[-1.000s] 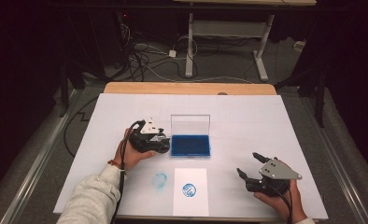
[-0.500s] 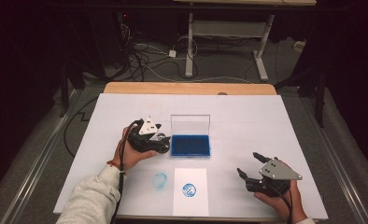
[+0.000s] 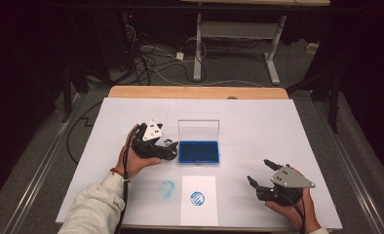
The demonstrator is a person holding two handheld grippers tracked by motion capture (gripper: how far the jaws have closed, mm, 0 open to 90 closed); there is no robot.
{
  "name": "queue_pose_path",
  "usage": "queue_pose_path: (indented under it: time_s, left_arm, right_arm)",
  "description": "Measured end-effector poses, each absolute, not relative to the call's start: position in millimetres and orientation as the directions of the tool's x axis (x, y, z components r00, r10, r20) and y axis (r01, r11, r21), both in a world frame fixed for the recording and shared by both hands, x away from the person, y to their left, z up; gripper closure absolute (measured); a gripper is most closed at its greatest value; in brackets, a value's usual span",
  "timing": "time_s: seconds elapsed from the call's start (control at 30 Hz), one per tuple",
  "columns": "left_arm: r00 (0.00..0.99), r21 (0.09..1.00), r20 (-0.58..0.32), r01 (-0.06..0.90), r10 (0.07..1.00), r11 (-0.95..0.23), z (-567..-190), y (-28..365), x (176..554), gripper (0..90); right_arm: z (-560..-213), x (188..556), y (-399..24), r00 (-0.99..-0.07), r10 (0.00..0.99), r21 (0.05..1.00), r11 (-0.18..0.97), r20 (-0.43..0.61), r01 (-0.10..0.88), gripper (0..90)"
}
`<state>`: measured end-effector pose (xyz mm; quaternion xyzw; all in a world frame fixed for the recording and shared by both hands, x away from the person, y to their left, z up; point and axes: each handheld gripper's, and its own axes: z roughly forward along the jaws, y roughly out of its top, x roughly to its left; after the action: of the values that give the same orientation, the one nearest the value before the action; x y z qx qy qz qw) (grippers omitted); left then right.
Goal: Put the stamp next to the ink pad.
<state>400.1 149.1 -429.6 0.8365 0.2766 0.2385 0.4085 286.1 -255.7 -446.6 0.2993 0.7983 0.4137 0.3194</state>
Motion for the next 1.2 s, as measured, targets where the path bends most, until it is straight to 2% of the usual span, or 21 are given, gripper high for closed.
queue_pose_path:
  time_s: [1.2]
  left_arm:
    - [0.743, 0.852, 0.242, 0.146, 0.625, -0.503, -401.9, 144.7, 363.8, 15.4]
  right_arm:
    - [-441.7, 282.4, -255.0, -0.602, 0.749, 0.862, 0.471, -0.278, 0.187, 25.2]
